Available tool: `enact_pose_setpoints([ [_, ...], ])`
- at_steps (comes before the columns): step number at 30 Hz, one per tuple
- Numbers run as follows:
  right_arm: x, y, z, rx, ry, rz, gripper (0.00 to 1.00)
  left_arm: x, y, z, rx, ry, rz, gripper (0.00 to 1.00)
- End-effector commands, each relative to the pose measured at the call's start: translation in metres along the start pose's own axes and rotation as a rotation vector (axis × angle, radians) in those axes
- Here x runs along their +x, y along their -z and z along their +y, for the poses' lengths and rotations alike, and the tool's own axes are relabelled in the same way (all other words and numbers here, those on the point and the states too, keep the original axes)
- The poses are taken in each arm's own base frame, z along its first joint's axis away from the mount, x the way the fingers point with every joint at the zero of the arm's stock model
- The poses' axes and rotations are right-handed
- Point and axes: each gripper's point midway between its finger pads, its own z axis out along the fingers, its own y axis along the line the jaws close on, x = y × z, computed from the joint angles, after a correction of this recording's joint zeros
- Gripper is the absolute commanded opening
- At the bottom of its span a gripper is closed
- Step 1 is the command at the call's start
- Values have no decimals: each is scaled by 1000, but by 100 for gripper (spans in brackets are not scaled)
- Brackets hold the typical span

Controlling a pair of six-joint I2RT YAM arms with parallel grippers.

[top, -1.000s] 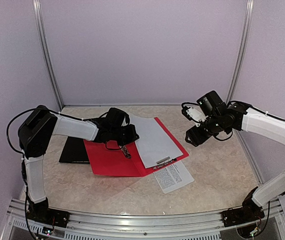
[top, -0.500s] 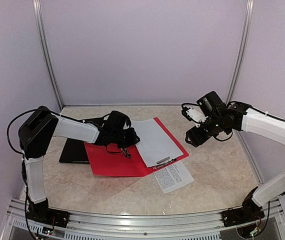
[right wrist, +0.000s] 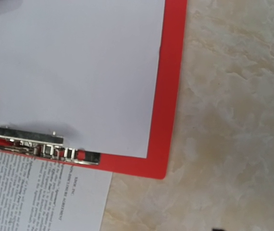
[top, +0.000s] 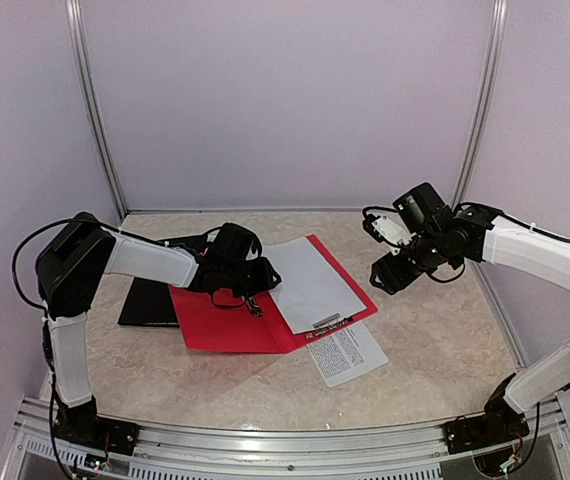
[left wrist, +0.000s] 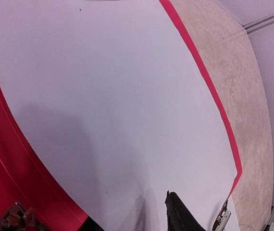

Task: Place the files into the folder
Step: Insert the file into the spring clip on the folder.

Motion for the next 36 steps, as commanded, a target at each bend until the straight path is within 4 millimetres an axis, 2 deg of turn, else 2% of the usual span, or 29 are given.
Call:
enact_pose_setpoints([
  [1, 2, -6, 0, -10, -7, 11, 64, -2, 11, -2, -17, -19, -11, 36],
  [6, 2, -6, 1, -13, -5, 11, 64, -2, 17, -1, -30, -32, -13, 37],
  [13, 4, -9, 3, -21, -4, 15, 64, -1, 23, 7, -78, -40, -19, 45],
  [23, 2, -12, 4, -28, 1, 11, 64, -4, 45, 18, -166, -74, -40, 56],
  [30, 1, -21, 7, -40, 7, 11, 64, -11, 55, 8, -169, -134, -63, 65],
  [36, -2, -35, 25, -139, 1, -15, 61, -10, 63, -4, -147, -227, -68, 73],
])
